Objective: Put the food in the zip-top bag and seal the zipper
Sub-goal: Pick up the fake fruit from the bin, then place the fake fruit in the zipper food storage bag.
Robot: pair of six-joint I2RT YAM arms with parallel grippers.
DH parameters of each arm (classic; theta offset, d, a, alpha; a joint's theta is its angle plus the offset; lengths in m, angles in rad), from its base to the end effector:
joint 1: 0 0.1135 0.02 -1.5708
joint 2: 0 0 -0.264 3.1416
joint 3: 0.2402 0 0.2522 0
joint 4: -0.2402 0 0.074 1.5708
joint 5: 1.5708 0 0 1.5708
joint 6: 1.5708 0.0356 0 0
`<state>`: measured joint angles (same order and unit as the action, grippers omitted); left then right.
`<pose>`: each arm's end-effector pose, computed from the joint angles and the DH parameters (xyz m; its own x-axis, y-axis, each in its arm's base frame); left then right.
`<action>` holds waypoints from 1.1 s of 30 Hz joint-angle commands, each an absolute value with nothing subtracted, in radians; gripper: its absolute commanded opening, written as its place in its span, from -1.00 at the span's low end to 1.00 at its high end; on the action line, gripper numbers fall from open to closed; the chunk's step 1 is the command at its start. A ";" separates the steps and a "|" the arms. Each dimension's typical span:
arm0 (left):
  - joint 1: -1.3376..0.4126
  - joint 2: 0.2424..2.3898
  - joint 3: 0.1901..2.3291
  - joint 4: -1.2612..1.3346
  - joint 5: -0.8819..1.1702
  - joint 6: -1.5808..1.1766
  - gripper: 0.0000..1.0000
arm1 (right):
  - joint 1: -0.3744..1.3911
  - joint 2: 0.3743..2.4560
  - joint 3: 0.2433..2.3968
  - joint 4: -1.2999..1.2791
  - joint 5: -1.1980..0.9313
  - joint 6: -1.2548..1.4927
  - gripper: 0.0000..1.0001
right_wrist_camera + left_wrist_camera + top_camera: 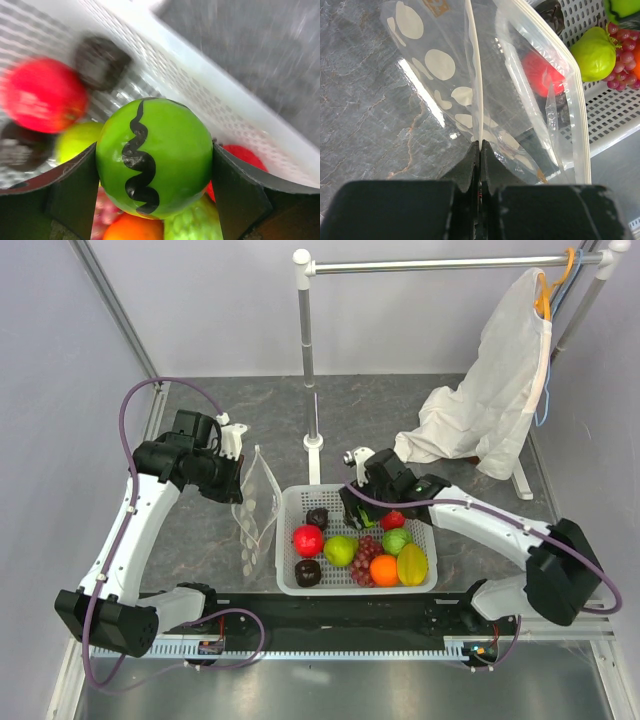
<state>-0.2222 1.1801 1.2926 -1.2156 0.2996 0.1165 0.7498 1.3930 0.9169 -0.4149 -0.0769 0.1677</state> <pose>0.1975 -0.0554 0.3483 -0.8252 0.3003 -0.4784 0.4393 0.8737 -0.2093 0.2084 0.1978 0.2292 -0.6805 -0.4063 -0.6098 -0.6098 0.7754 0.1638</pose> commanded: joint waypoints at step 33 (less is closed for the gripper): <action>-0.225 1.164 1.295 -1.190 0.397 0.104 -0.96 | 1.100 1.603 1.233 0.037 0.027 0.290 0.00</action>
